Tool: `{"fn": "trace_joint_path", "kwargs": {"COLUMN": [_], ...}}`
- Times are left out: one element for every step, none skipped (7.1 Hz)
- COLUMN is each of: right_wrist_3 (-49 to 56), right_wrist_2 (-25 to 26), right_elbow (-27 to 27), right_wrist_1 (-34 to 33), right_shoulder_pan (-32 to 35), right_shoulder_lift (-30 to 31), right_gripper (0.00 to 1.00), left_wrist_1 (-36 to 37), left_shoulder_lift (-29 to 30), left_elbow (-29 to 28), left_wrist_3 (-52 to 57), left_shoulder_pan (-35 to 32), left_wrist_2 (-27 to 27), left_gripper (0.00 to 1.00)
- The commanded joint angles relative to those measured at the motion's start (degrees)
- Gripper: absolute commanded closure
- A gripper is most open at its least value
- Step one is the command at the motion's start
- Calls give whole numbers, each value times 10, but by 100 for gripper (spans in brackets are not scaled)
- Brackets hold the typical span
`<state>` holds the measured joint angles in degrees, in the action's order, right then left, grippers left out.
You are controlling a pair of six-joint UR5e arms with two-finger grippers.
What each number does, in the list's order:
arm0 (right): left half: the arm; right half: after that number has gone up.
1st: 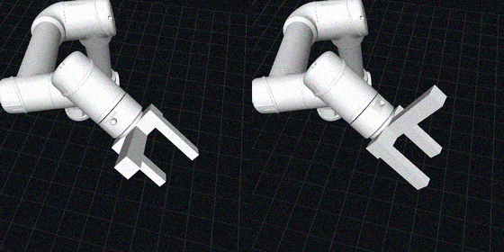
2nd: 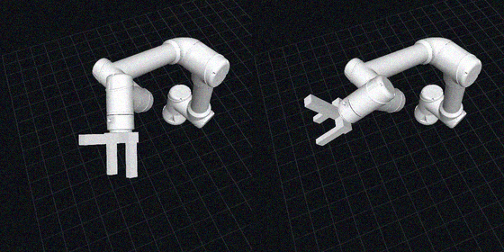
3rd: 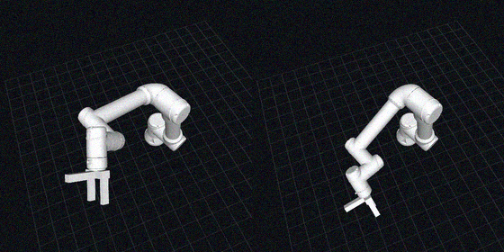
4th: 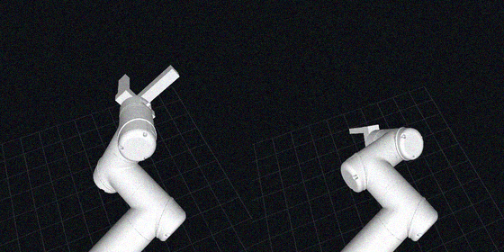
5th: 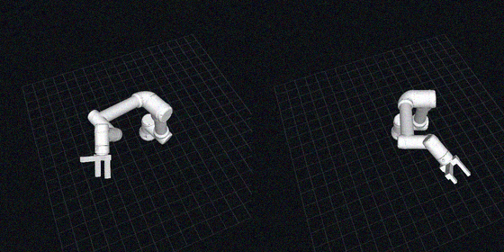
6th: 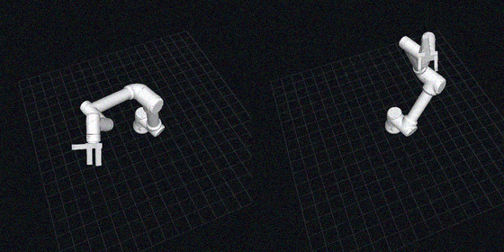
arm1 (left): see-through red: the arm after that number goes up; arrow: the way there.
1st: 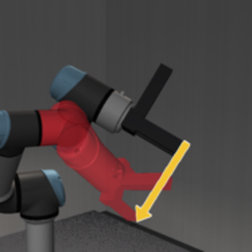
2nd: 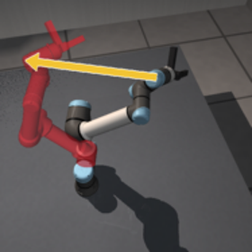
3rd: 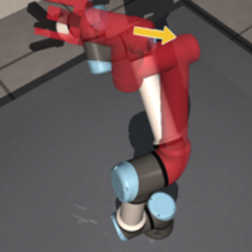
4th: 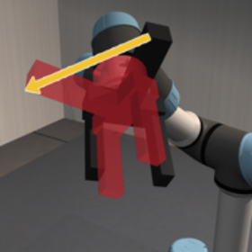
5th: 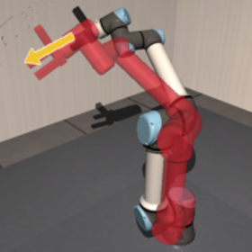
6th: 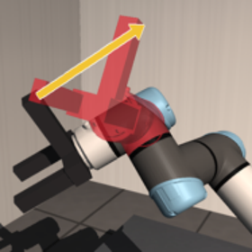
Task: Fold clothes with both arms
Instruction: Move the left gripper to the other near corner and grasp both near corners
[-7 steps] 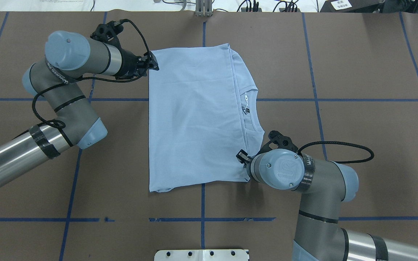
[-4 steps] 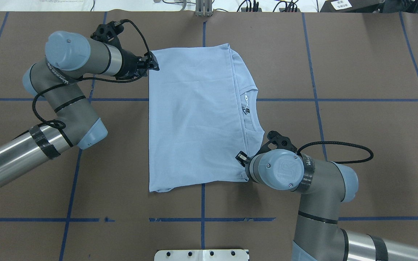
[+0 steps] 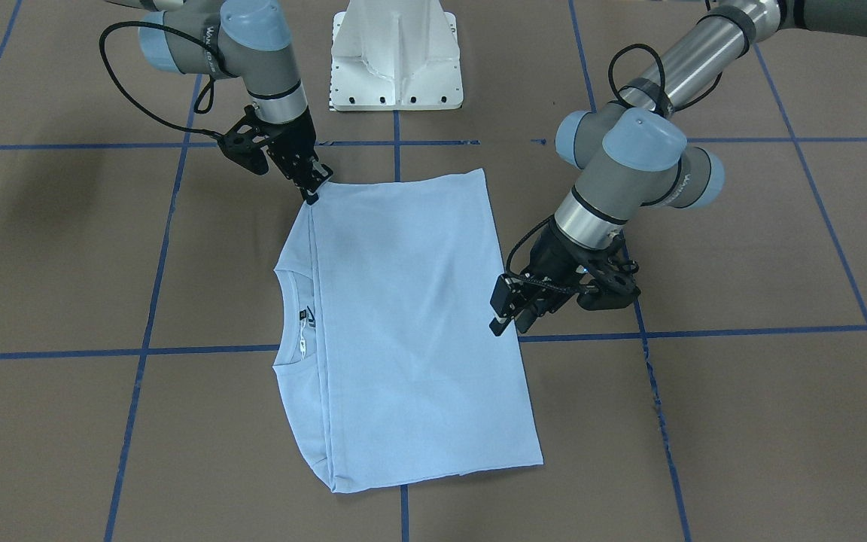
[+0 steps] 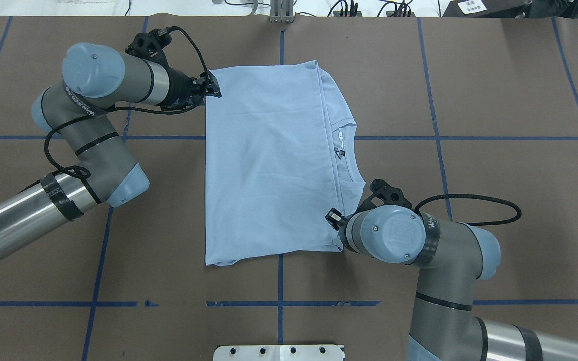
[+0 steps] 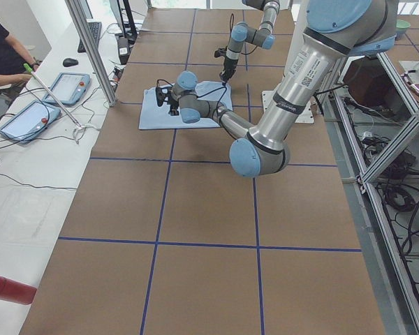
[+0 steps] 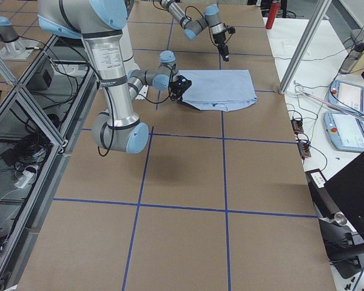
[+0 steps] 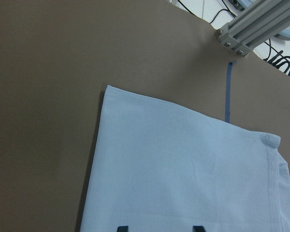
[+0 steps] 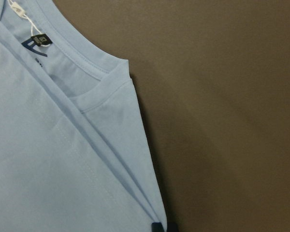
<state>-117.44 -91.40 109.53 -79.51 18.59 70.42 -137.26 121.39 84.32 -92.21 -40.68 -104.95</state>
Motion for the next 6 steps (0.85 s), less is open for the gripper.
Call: {"fn": "trace_joint_path", "kwargs": {"right_wrist_3": [-3, -3, -3, -3, -3, -3], "right_wrist_2": [5, 5, 5, 5, 5, 6], "right_elbow": [33, 37, 38, 38, 38, 38], "right_wrist_1": [1, 1, 1, 1, 1, 1], "right_shoulder_pan": [-20, -23, -26, -27, -27, -27], "right_shoulder_lift": [34, 34, 34, 34, 35, 36], "right_gripper": [100, 100, 100, 100, 100, 100], "left_wrist_1": [40, 116, 200, 215, 215, 215], "left_shoulder_lift": [-113, -121, -121, -128, -150, -155], "left_elbow": [159, 204, 238, 253, 255, 255], "left_wrist_3": [-102, -145, -194, -230, -242, -242], "left_shoulder_pan": [113, 175, 231, 280, 308, 309], "left_wrist_2": [87, 139, 171, 206, 215, 215], "left_gripper": [41, 38, 36, 36, 36, 36]}}
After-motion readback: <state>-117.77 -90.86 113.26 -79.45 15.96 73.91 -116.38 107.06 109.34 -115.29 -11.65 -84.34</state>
